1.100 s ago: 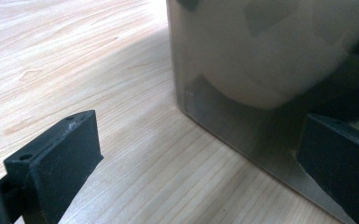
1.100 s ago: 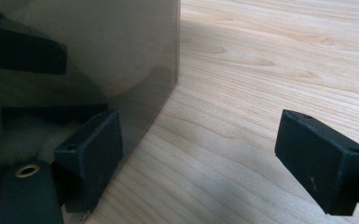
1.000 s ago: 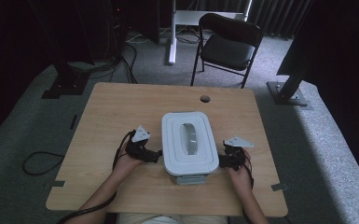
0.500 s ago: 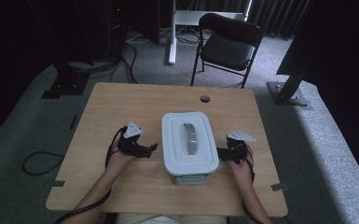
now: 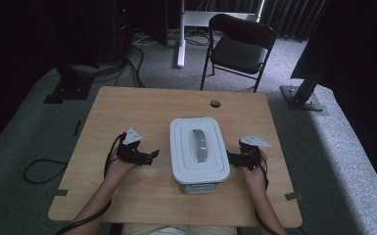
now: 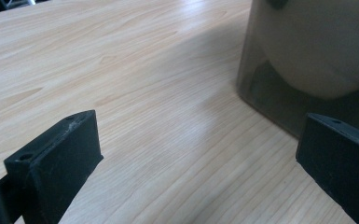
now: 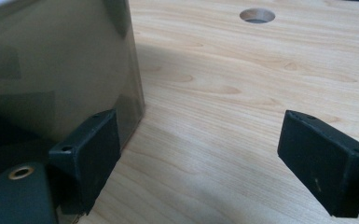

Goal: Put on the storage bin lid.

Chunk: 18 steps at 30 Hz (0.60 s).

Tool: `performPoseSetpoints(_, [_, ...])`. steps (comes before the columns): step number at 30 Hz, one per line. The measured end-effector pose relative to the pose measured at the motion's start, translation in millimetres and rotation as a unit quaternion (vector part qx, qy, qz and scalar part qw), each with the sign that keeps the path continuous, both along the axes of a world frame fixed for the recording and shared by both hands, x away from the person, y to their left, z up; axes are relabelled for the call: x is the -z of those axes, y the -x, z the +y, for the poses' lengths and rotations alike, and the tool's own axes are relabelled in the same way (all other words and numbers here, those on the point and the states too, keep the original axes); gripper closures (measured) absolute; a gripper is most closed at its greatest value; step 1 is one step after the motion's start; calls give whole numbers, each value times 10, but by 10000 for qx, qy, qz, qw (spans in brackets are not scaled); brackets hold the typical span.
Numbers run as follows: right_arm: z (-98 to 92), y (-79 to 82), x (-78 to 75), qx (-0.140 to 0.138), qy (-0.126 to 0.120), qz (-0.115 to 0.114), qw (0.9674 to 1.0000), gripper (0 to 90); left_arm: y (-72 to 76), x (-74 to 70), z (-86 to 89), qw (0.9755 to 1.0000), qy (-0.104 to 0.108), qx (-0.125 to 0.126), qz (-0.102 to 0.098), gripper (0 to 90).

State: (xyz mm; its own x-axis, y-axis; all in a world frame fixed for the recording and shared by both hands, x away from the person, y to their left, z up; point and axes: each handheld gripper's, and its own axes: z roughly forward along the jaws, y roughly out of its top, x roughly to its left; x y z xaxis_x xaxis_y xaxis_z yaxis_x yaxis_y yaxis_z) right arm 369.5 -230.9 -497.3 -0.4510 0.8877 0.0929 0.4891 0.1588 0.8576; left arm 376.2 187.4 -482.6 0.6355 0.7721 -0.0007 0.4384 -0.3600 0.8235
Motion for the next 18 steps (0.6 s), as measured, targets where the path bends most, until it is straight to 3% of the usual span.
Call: performPoseSetpoints(18, [-200, 68, -29, 212, -80, -90, 9997, 138, 82, 68, 388, 9991, 31, -409, 139, 5])
